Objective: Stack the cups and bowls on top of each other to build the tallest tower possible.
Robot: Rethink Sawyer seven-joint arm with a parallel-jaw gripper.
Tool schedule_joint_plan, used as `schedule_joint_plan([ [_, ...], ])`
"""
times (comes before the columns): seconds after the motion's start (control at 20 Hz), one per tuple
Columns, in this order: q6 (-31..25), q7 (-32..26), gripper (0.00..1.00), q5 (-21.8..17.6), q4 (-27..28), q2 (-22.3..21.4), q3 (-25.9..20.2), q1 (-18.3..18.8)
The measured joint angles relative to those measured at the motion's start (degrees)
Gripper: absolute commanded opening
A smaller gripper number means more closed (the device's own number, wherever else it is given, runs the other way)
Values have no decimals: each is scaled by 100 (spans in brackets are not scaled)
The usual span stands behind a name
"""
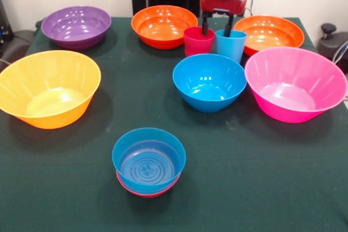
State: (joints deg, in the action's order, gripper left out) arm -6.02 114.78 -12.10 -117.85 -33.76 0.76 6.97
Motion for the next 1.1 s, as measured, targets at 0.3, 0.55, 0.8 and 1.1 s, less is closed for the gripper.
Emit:
schedule_joint_plan([
  [0.3,1,0,100,0,98,212,0,44],
  [0.55,1,0,100,1,166,320,-7,110],
  [0.8,87,0,100,-14,228,408,-124,315],
  [1.1,442,0,0,-119,282,344,-181,452],
])
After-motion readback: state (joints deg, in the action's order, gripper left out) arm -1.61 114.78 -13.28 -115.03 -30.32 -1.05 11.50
